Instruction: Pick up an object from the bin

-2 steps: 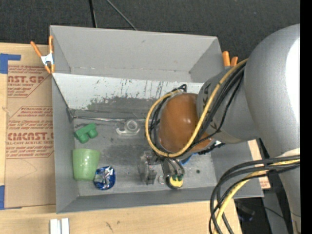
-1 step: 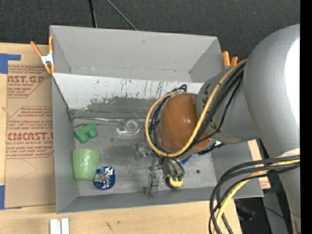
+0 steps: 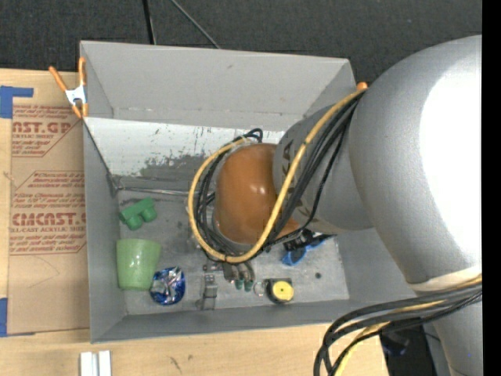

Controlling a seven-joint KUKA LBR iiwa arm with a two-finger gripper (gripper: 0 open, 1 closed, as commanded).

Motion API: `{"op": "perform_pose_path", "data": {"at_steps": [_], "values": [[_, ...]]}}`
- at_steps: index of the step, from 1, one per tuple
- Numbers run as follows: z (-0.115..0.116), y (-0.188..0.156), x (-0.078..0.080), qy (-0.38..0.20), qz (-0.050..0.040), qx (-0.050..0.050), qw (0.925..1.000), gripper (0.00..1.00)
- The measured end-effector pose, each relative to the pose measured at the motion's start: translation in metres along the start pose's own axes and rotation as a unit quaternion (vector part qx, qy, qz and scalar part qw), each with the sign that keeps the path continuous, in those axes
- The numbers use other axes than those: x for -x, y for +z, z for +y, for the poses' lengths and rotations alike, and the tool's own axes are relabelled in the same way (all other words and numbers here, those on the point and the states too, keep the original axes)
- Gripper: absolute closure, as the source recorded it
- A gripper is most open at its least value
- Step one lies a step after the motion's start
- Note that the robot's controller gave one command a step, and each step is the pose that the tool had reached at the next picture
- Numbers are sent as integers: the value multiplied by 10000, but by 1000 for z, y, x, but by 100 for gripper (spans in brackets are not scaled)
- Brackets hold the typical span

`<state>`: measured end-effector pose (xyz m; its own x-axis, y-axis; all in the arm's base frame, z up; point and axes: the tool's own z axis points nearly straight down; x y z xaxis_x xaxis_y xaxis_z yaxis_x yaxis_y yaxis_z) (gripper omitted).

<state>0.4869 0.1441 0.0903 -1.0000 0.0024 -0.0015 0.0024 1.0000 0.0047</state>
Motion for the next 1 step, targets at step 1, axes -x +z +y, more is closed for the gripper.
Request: {"op": "perform_pose_path", "data": {"at_steps": [1], "values": [[64, 22, -3, 362, 6, -9, 9993, 0]]}}
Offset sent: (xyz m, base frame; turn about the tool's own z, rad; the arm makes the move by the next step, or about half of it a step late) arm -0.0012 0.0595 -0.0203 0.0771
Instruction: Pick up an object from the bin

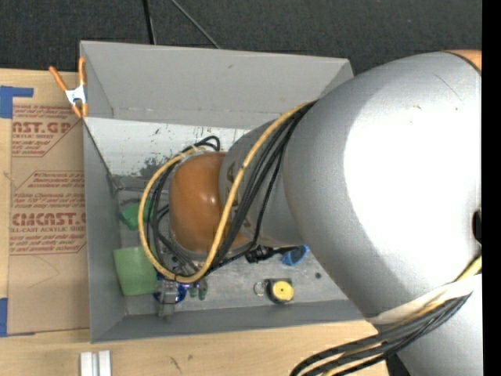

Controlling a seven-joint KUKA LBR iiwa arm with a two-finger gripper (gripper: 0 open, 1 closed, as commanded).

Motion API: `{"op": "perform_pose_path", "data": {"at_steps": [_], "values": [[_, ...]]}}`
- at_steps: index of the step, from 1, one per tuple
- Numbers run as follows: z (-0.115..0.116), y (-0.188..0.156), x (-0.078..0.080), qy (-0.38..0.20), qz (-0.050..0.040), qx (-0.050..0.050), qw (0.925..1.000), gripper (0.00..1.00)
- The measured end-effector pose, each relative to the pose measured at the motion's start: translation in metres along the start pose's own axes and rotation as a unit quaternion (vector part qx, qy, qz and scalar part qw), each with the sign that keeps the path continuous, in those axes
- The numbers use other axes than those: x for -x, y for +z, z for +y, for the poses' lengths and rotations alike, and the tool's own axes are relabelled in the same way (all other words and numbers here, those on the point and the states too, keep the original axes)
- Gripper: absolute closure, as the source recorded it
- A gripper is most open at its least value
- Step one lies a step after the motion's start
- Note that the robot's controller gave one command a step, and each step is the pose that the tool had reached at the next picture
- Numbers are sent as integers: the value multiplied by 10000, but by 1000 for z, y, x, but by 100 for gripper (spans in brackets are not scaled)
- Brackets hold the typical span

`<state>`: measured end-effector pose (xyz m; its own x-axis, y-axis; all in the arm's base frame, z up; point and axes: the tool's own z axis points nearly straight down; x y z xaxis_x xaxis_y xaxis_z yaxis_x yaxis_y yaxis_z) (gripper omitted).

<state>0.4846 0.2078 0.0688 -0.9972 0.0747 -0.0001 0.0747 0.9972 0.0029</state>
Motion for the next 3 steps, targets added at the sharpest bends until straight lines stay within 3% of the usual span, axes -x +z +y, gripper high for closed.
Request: {"op": "perform_pose_path", "data": {"at_steps": [1, 2, 3], "values": [[-4, -1, 1, 24, -1, -14, 10000, 100], [-6, -127, 20, 14, -44, 9, 10000, 100], [-9, -157, 14, 62, -20, 0, 10000, 100]]}}
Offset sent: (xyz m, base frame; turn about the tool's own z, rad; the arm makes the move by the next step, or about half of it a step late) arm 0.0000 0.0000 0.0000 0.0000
